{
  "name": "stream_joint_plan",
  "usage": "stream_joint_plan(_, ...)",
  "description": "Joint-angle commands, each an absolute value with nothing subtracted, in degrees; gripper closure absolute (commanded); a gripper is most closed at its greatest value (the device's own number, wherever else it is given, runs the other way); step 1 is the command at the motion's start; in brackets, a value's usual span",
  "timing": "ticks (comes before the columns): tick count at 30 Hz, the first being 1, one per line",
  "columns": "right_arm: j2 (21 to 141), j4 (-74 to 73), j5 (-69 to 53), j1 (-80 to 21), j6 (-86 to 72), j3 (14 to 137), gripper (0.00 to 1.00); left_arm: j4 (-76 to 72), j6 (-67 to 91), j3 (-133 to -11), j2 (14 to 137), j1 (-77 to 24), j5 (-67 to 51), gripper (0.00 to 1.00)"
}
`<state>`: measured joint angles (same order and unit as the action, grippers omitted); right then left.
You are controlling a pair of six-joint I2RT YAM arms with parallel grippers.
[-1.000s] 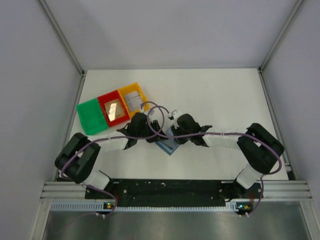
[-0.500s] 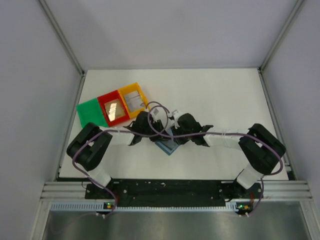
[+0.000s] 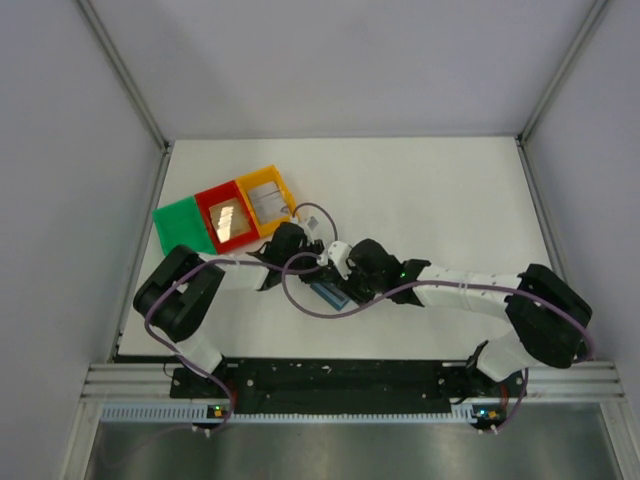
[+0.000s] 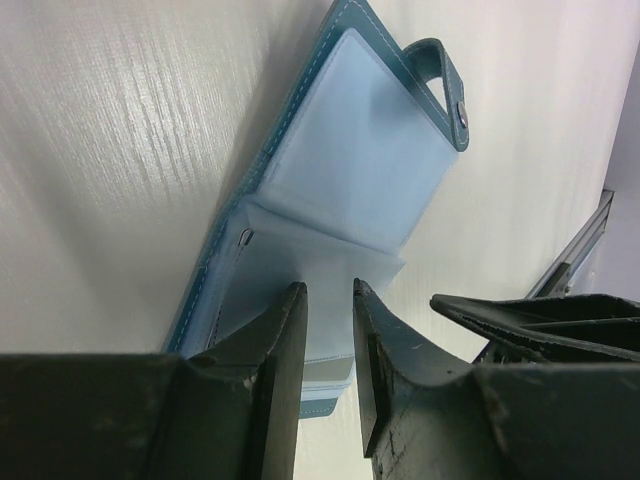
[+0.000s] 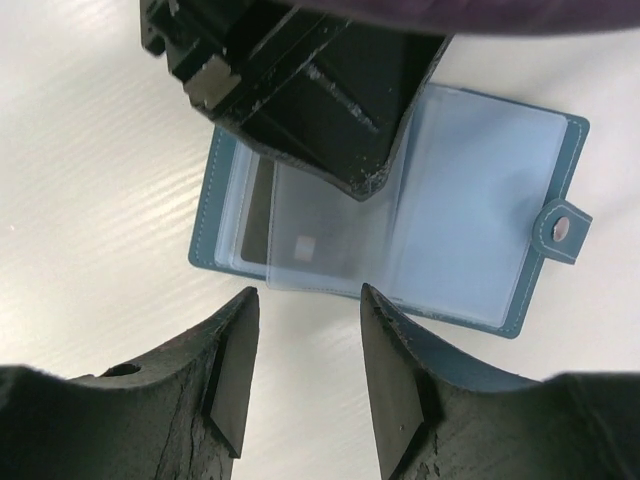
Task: Take the credit cards out of the card holder
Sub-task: Remove the credit card from the card holder.
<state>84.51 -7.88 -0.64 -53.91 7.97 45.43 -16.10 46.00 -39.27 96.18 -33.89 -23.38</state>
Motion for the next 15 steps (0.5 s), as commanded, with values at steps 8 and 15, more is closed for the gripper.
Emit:
stream_joint_plan(8, 87.8, -11.43, -3.96, -55.98, 14.33, 47.99, 0.61, -12.13, 43.86, -40.17, 97.73, -33.93, -22.68, 0.69)
stream_joint_plan(15, 89.21, -9.23, -2.11, -56.34, 14.5, 48.43, 0.65, -12.04, 43.95, -40.34, 97.56, -33.93, -22.85, 0.7)
